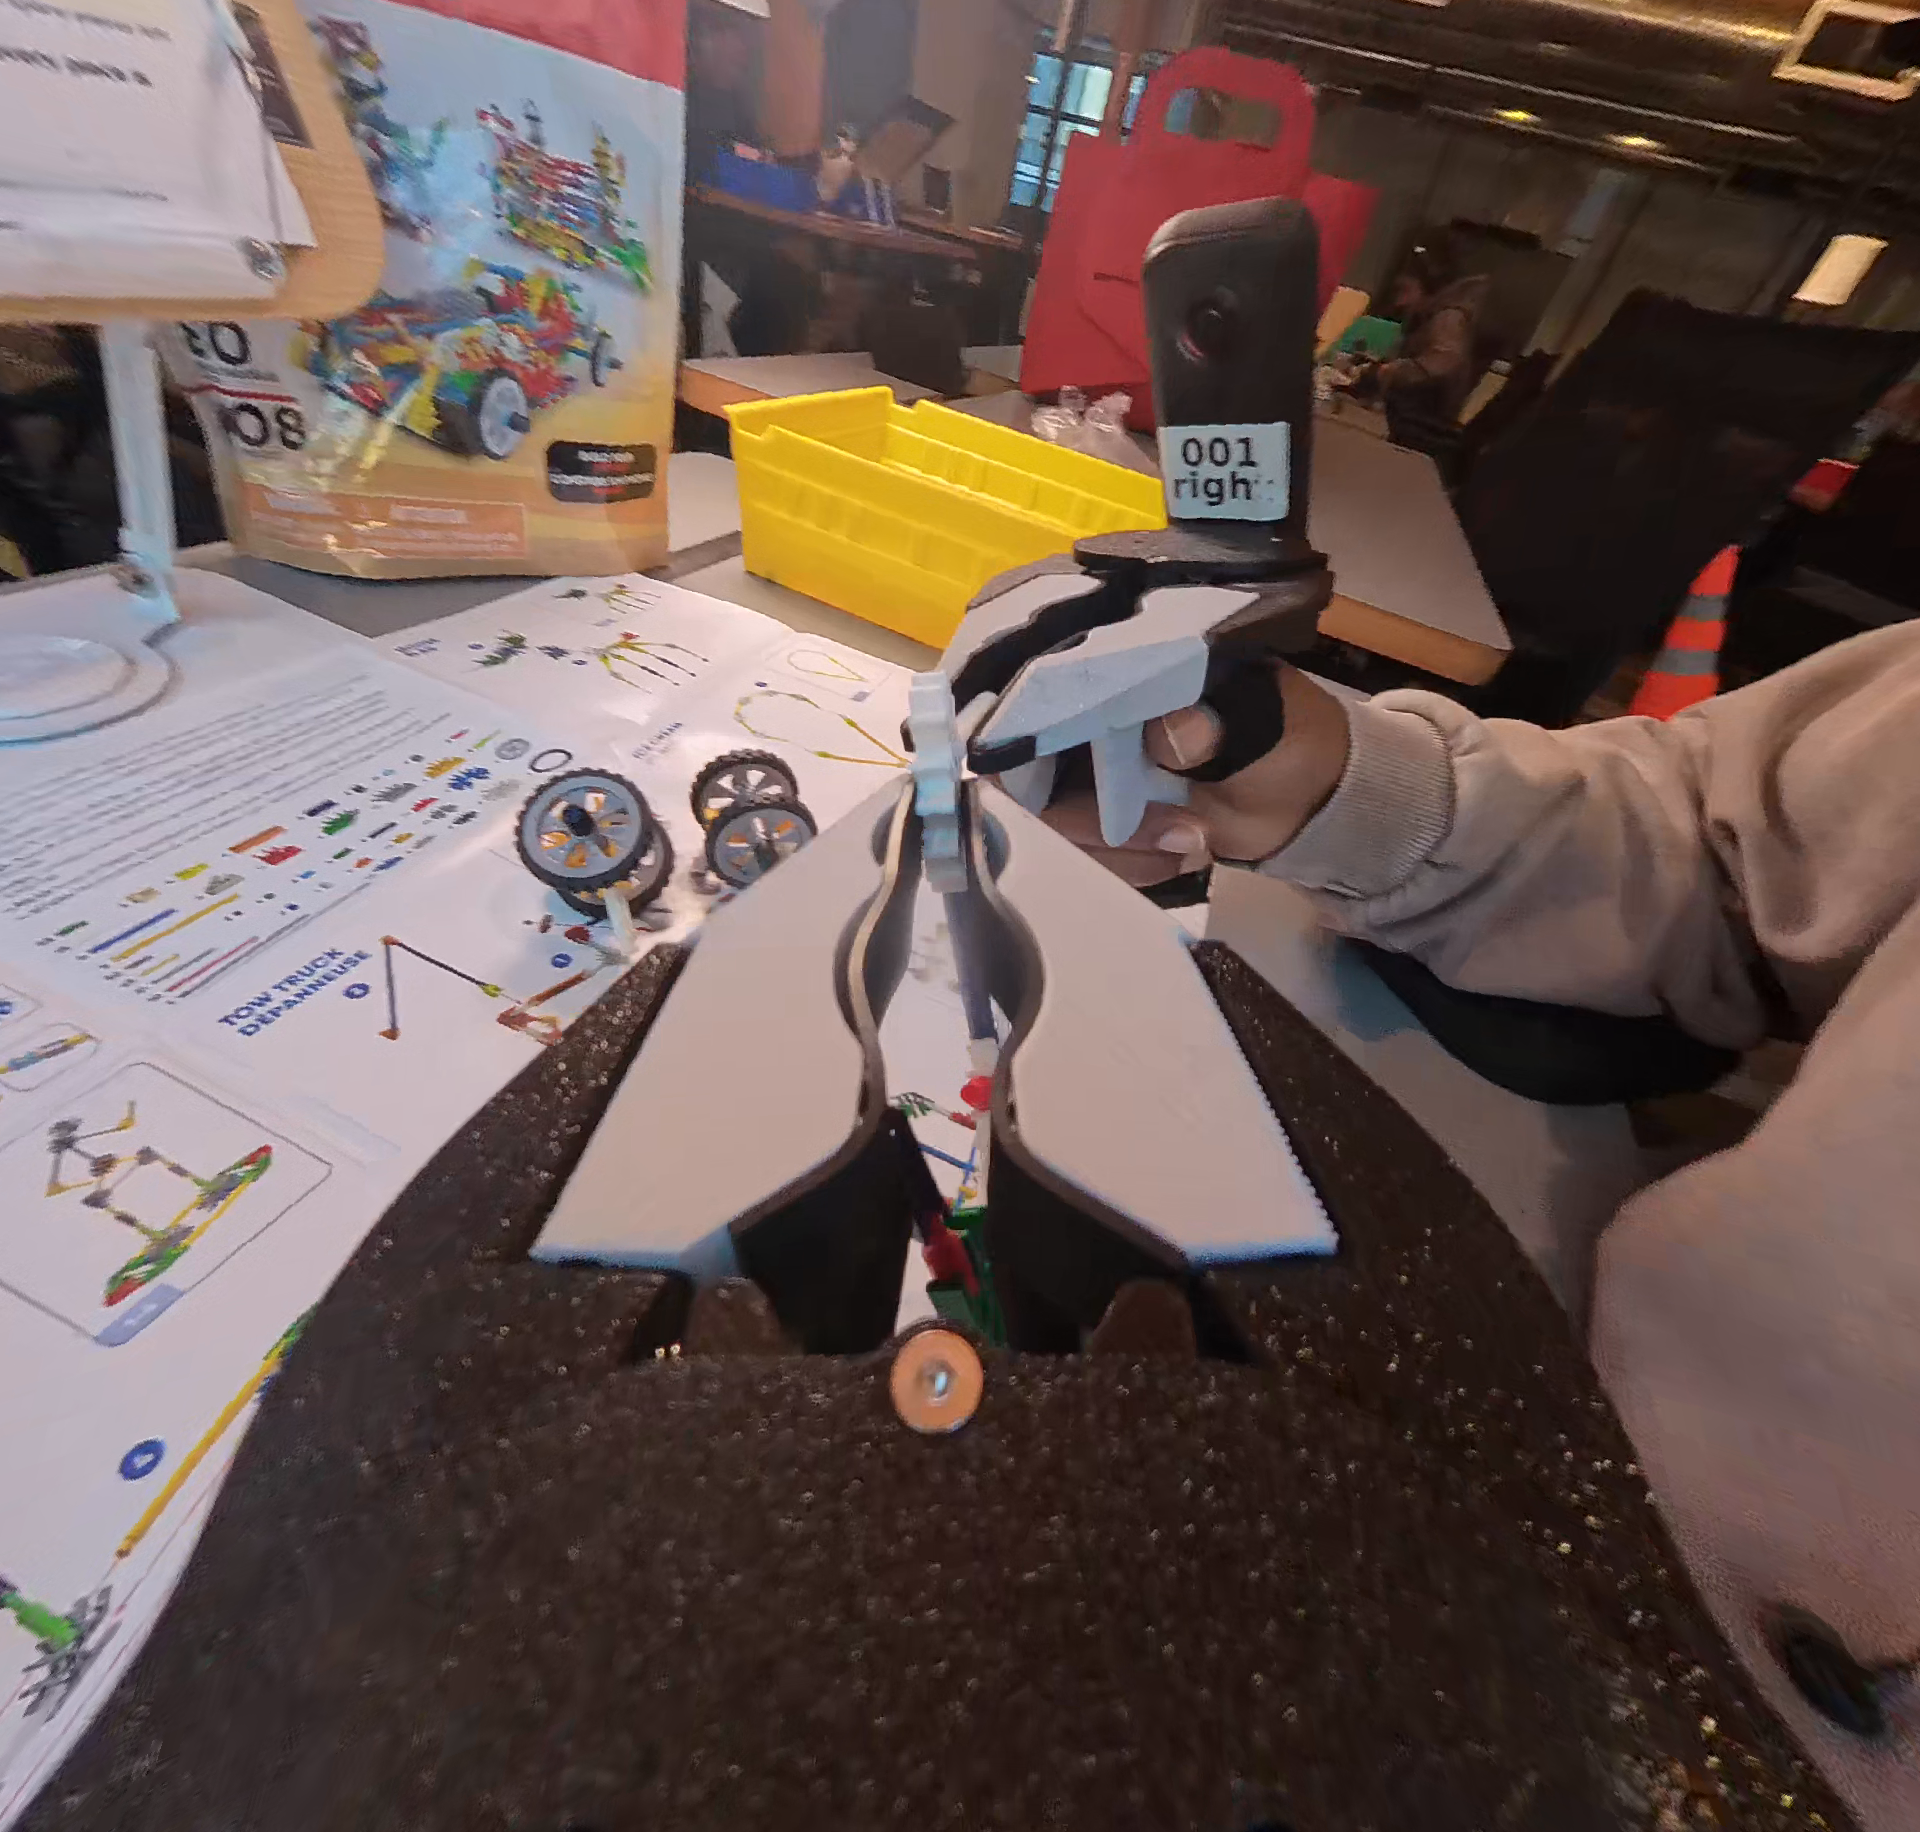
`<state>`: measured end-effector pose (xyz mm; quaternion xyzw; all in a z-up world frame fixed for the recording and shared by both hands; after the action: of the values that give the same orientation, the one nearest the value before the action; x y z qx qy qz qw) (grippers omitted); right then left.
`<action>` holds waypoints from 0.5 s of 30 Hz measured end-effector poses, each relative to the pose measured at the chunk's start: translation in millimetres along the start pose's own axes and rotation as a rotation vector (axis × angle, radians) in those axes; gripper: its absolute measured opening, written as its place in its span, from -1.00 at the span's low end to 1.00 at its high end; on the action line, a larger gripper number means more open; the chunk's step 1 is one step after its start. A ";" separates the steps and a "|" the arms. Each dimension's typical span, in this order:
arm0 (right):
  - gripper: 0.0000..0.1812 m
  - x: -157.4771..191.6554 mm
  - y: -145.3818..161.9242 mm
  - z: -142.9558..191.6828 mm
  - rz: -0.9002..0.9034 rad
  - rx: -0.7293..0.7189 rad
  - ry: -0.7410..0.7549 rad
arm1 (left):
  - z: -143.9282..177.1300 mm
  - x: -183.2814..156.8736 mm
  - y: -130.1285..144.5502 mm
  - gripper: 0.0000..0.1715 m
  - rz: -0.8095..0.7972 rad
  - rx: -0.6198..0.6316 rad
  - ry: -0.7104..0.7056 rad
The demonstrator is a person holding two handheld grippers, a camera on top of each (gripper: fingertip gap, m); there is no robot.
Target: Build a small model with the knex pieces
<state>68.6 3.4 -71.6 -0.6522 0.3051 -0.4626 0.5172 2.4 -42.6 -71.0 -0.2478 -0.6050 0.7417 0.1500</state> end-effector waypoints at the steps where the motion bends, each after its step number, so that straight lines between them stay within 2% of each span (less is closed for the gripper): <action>1: -0.93 0.3 -3.0 -0.6 0.031 0.001 0.035 | 0.0 -0.4 -2.4 -0.96 -0.027 -0.021 -0.052; 3: -0.93 2.7 -9.8 -3.3 0.101 -0.005 0.123 | 0.9 -1.3 -8.7 -0.96 -0.091 -0.069 -0.163; 6: -0.98 19.4 -24.8 -14.3 0.391 0.066 0.331 | 5.8 -4.8 -22.6 -0.96 -0.239 -0.139 -0.309; 10: -0.98 19.3 -31.5 -15.3 0.524 0.090 0.419 | 2.6 -2.6 -31.5 -0.96 -0.320 -0.133 -0.358; 12: -0.99 16.3 -26.2 -14.9 0.596 0.142 0.463 | -2.1 3.0 -26.2 -0.96 -0.266 -0.098 -0.307; 15: -0.98 13.5 -18.8 -15.7 0.764 0.250 0.530 | -6.7 10.2 -18.6 -0.96 -0.101 -0.041 -0.194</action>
<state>57.9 -9.4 -49.1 -0.2859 0.5862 -0.4229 0.6291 -3.8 -27.7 -55.8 -0.1470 -0.6436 0.7410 0.1225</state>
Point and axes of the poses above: each gripper's, where its closed fingertips meet, z back along the fingers, y out of its underside, x = y × z across the jaws, the point moved 4 cm from there along z, back along the fingers, and after that the axes turned 13 degrees about -y, right-handed, at the moved point
